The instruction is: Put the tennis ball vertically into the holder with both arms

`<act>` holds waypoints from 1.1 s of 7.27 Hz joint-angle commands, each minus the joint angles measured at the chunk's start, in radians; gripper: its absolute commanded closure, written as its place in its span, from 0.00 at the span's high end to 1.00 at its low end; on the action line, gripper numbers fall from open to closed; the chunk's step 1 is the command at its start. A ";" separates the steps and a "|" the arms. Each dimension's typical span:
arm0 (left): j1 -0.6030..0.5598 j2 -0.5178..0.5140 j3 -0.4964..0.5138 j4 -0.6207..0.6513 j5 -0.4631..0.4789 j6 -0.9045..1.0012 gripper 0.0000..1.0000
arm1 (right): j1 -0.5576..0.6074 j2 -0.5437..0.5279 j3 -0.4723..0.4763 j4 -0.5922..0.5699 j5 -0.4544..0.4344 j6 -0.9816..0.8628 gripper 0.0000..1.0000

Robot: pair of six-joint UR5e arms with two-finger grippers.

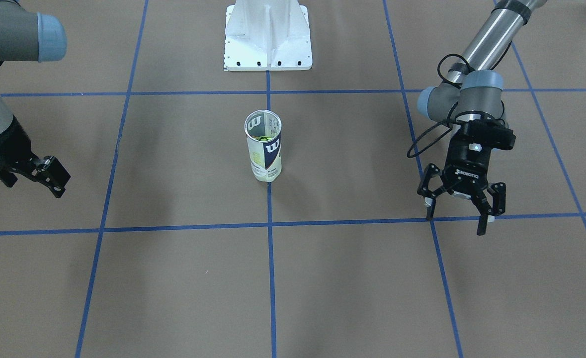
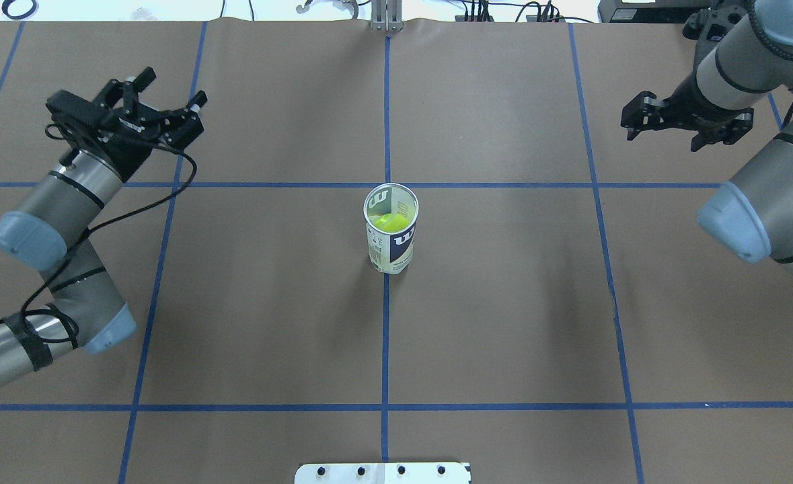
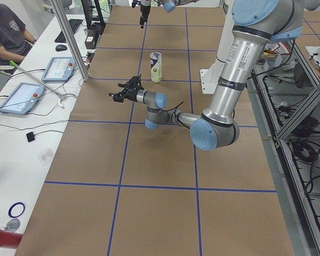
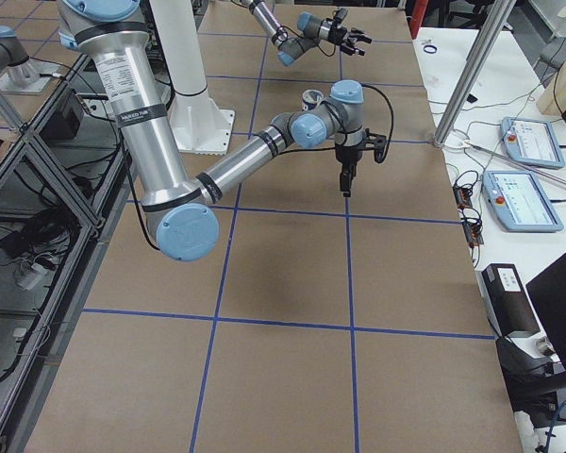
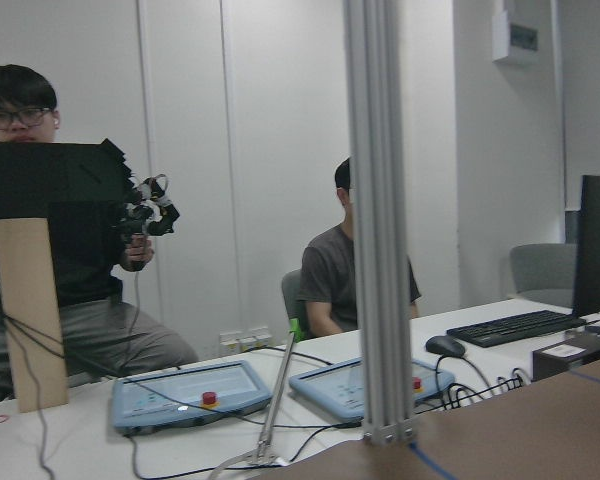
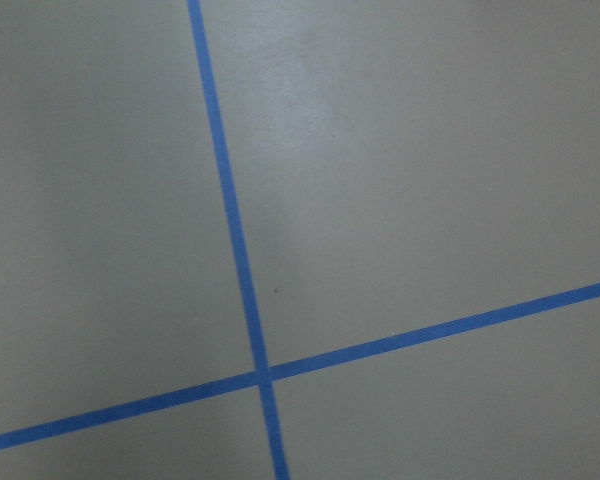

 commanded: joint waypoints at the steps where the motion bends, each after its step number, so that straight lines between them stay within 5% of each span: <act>1: -0.178 -0.017 -0.084 0.396 -0.310 -0.262 0.99 | 0.055 -0.067 -0.096 0.191 0.045 -0.028 0.99; 4: -0.415 -0.038 -0.138 0.876 -0.940 -0.302 0.99 | 0.193 -0.124 -0.194 0.298 0.183 -0.196 0.99; 5: -0.457 -0.029 -0.146 0.944 -1.104 -0.295 0.99 | 0.234 -0.147 -0.194 0.298 0.224 -0.239 0.99; 6: -0.483 0.036 -0.164 0.954 -1.145 -0.259 0.99 | 0.283 -0.185 -0.194 0.298 0.261 -0.326 0.99; 8: -0.555 0.183 -0.175 0.996 -1.146 0.132 0.99 | 0.327 -0.252 -0.196 0.297 0.271 -0.440 0.99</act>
